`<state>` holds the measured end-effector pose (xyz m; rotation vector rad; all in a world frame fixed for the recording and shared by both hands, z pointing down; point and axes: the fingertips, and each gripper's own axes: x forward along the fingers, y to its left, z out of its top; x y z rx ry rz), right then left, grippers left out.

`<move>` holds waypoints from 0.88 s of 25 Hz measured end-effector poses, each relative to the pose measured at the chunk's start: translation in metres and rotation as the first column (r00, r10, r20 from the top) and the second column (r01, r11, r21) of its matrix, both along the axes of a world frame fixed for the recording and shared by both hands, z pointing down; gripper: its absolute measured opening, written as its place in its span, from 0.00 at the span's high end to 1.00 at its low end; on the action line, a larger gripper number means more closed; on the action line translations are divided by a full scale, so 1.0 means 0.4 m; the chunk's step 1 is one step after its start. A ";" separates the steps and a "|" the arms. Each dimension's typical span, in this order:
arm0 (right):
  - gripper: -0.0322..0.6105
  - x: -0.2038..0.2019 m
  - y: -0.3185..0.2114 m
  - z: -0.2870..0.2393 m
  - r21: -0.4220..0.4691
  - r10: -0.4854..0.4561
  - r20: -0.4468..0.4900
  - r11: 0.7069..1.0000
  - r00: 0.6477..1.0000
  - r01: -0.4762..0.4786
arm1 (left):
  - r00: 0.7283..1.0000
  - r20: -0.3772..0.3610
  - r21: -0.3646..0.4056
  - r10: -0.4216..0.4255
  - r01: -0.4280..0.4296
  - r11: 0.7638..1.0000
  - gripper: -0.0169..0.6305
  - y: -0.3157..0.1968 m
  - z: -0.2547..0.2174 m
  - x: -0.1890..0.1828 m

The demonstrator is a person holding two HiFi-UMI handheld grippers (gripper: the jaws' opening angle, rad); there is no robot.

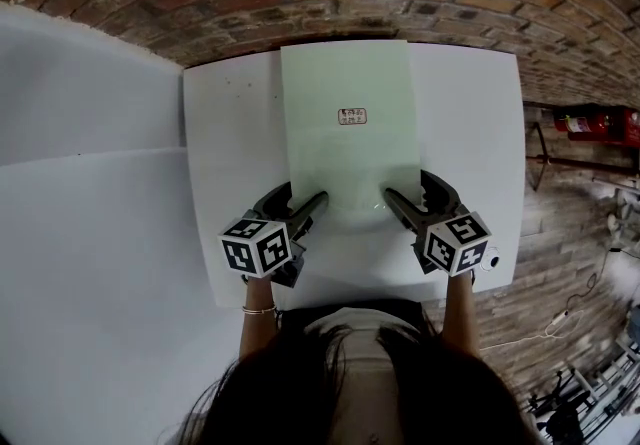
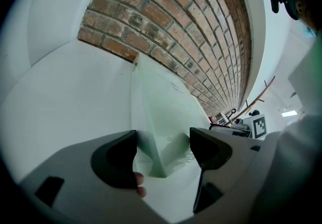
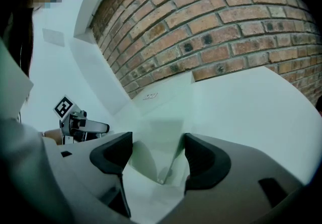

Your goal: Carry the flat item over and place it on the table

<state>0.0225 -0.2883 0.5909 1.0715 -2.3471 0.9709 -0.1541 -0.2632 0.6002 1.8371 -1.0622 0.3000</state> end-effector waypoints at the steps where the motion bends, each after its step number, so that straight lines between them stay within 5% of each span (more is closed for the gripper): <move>1: 0.41 0.000 0.000 0.002 -0.002 -0.001 -0.001 1.000 1.000 0.001 | 1.000 0.001 0.000 0.001 -0.001 1.000 0.45 0.000 0.001 0.000; 22: 0.41 0.002 0.003 0.022 -0.007 -0.019 -0.019 1.000 1.000 0.018 | 1.000 -0.015 -0.015 0.026 -0.026 1.000 0.45 0.005 0.029 0.001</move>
